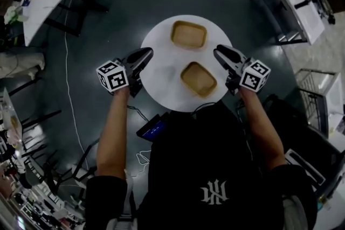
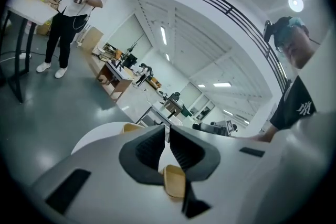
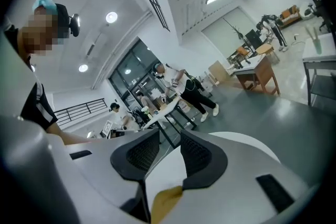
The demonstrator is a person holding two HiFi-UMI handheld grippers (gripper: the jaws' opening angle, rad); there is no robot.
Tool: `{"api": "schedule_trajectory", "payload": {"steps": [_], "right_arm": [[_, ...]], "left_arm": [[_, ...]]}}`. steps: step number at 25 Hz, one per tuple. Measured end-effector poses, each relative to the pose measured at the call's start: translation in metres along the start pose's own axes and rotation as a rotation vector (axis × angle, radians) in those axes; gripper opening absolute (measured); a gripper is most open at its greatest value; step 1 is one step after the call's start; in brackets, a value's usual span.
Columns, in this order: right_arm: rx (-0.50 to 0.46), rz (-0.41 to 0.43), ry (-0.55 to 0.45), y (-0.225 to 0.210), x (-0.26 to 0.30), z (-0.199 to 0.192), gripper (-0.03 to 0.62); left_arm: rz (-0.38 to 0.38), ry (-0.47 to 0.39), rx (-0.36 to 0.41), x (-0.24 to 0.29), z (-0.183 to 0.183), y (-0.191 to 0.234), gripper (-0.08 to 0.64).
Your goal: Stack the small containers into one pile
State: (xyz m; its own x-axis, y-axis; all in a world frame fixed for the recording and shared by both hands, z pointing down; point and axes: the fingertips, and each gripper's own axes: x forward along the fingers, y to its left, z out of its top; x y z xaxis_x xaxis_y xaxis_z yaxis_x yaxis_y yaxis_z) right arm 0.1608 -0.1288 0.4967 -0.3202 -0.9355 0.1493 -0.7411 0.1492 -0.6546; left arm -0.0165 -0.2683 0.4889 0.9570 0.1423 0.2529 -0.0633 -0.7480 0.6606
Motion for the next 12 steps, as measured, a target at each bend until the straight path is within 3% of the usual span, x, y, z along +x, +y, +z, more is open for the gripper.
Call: {"api": "schedule_trajectory", "payload": {"steps": [7,12], "right_arm": [[0.115,-0.059,0.044,-0.051,0.012,-0.006,0.166],[0.218,-0.111,0.148,-0.089,0.027,-0.033,0.173]], "left_arm": [[0.025,0.109,-0.033,0.064,0.002,0.031,0.064],[0.064,0.237,-0.043,0.095,-0.01,0.062,0.082]]}}
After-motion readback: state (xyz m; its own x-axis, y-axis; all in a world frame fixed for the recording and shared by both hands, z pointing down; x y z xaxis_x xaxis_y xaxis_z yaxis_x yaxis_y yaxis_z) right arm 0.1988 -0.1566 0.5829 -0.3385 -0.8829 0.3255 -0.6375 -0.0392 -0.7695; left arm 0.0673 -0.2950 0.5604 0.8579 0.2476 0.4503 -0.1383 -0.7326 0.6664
